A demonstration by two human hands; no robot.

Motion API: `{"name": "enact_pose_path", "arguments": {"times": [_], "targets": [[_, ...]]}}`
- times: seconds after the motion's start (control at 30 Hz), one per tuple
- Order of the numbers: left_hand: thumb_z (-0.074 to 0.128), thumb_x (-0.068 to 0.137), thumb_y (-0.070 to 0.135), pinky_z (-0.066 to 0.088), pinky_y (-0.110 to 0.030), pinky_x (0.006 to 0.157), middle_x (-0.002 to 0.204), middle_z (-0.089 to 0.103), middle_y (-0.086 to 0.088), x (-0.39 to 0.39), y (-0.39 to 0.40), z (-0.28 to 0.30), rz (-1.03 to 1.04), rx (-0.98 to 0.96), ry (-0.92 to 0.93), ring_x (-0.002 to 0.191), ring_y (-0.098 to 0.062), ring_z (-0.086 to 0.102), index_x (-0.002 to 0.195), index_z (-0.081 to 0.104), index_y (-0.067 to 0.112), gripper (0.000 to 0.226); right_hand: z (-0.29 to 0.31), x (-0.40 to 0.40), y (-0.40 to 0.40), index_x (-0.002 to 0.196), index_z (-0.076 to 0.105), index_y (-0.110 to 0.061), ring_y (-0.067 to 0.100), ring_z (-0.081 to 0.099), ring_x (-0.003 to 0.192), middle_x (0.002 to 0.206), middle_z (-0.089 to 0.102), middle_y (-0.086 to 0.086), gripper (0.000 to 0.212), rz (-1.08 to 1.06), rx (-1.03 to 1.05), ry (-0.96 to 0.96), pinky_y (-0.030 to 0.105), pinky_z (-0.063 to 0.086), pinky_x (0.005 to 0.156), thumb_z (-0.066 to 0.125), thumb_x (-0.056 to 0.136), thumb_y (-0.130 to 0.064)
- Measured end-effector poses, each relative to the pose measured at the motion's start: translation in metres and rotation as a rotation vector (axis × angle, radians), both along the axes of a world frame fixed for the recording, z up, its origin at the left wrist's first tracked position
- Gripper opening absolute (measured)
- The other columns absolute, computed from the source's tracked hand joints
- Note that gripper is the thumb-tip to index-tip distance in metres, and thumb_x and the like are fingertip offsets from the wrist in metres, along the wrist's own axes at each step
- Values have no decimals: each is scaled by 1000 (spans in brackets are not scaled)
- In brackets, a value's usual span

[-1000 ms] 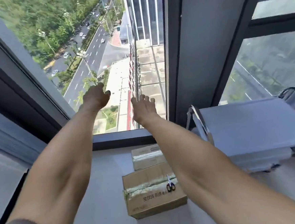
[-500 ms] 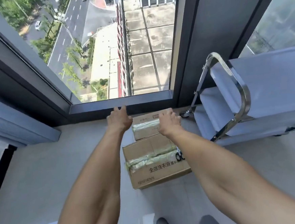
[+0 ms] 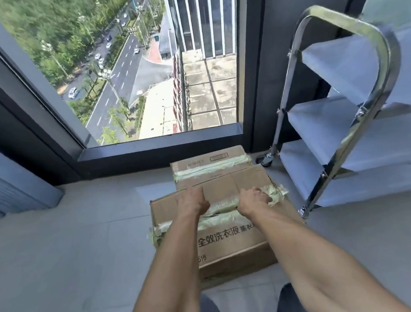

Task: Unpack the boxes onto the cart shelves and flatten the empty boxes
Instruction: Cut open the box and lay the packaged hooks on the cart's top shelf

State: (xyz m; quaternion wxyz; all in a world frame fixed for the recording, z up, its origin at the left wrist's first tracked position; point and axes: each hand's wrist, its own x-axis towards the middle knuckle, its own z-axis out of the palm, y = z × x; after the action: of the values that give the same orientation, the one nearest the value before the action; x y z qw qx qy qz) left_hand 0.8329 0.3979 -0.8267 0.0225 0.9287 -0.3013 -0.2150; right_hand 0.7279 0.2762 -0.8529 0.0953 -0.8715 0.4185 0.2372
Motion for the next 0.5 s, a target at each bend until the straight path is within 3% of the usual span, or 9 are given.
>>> {"name": "enact_pose_path", "arguments": {"times": [0.1,0.3,0.4,0.5], "targets": [[50,94,20,43,-48,104,139,51,-16,-16,-2,-45,-35,35,-25,126,-33,49,140,47,13,46,-35,-10,-6,139,48,-10,37,49,125,139,49,18,47,37,14,-39,50,45,99,48,92,-7],[46,90,16,45,-46,98,129,53,-17,-46,14,-76,33,24,-25,119,-34,50,123,54,13,34,-54,-21,2,129,57,-5,33,46,121,132,52,19,40,67,-47,-106,42,49,95,60,89,-8],[50,89,20,47,-42,98,134,55,-14,-46,20,-68,92,-23,14,121,-32,53,131,52,17,42,-39,-8,9,124,59,-15,30,47,118,128,57,12,37,11,-5,-206,40,44,92,63,88,-21],[54,92,22,46,-37,99,138,56,-10,-26,16,-53,263,-217,39,123,-30,55,138,51,13,47,-15,22,18,115,60,-12,28,55,110,118,61,8,43,-16,133,-394,37,48,91,68,82,-37]]}}
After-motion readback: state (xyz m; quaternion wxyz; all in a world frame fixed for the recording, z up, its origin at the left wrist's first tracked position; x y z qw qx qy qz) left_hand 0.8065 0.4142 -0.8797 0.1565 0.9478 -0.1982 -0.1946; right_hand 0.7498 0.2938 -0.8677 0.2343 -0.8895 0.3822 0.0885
